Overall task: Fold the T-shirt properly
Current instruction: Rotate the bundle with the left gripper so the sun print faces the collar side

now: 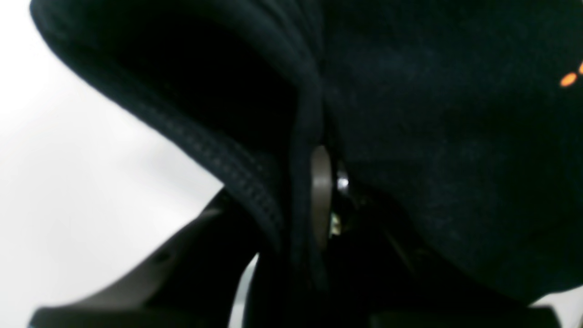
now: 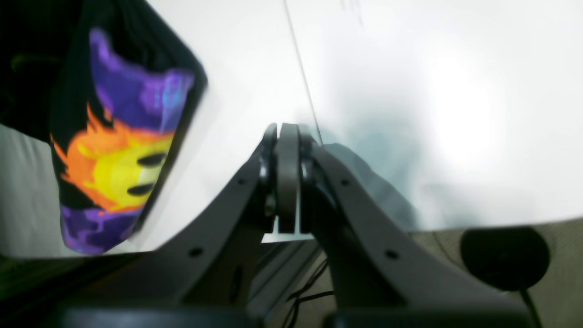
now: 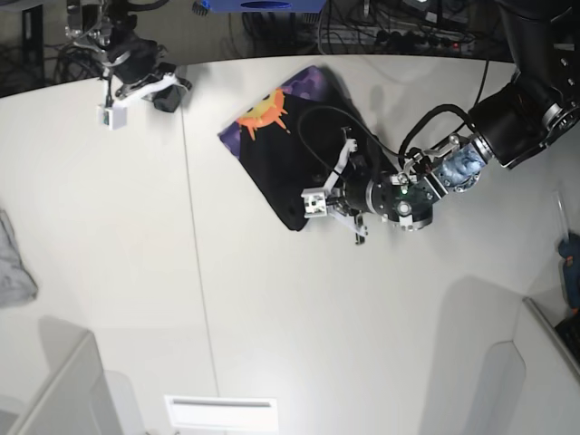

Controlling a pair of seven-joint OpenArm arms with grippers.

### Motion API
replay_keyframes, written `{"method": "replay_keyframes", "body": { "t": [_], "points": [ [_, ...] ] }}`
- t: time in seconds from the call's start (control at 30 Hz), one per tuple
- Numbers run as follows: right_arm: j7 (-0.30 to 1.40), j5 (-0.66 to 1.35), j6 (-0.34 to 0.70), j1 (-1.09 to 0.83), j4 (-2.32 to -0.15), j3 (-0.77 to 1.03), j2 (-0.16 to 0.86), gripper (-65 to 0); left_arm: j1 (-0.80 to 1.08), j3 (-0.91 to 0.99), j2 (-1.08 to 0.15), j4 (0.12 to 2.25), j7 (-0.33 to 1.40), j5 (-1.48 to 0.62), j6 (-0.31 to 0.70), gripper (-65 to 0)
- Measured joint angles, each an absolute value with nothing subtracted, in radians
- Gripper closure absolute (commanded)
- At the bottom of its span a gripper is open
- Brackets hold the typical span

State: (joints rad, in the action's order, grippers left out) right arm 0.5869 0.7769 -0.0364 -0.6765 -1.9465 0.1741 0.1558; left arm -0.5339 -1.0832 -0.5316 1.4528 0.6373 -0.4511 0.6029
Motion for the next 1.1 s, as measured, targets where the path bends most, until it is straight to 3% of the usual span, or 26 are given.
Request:
{"method": "replay_keyframes", "body": {
  "t": [0.1, 0.27, 0.53, 1.1],
  "points": [
    [0.585, 0.77, -0.036, -0.695, -1.946, 0.179, 0.149, 0.0, -0.53, -1.079, -0.5, 1.455, 0.632, -0.302, 0.691, 0.0],
    [0.522, 0.771, -0.036, -0.725, -1.946, 0.179, 0.145, 0.0, -0.5, -1.076, -0.496, 1.469, 0.504, -0.106, 0.69, 0.0],
    [0.522, 0.771, -0.037, -0.732, -1.944, 0.179, 0.095, 0.0, -0.501, -1.076, -0.449, 1.462, 0.513, -0.056, 0.689, 0.0],
    [0.519, 0.77, -0.04, -0.73, -1.894, 0.179, 0.098, 0.0, -0.498, -1.095, -0.398, 1.448, 0.425, -0.03, 0.686, 0.0]
  ]
}}
